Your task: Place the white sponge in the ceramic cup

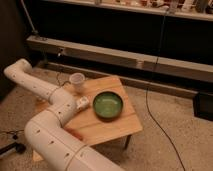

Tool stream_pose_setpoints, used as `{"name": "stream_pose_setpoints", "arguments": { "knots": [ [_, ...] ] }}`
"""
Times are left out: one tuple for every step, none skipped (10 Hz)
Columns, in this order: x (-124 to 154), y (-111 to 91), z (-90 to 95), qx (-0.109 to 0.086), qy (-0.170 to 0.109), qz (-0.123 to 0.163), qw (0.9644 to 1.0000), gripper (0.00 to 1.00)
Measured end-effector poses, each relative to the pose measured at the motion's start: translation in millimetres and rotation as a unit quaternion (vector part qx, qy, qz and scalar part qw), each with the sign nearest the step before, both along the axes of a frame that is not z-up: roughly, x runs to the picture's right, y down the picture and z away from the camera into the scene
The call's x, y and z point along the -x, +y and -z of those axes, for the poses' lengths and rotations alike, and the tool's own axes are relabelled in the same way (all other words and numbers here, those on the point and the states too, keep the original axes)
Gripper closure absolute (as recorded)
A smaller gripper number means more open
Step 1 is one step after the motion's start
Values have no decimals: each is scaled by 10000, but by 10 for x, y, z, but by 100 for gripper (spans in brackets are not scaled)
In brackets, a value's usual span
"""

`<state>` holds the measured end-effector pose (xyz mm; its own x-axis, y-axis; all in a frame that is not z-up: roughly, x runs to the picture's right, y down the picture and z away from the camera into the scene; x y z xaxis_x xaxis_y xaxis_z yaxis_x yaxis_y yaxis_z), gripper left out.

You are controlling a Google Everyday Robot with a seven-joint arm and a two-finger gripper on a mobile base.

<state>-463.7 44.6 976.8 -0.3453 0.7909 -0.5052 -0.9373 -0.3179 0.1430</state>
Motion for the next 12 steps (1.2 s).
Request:
{"name": "stream_pose_setpoints", "arguments": {
  "knots": [
    [-17,-11,-36,-36,20,-41,10000,35],
    [-32,-13,-75,-68,35,-74,9999,35],
    [-35,-4,-107,-87,37,-94,9999,35],
    [-32,14,-134,-96,35,-102,9999,35],
    [-26,39,-161,-102,32,-102,9999,35],
    [-15,65,-193,-119,28,-103,9999,35],
    [-7,77,-218,-146,32,-110,9998,35],
    [2,77,-253,-201,39,-128,9997,38],
    [15,80,-289,-260,38,-138,9996,48],
    [24,97,-318,-295,41,-127,9995,58],
    [36,110,-334,-328,47,-96,9994,71],
    [34,119,-342,-344,62,-64,9994,81]
  ]
}}
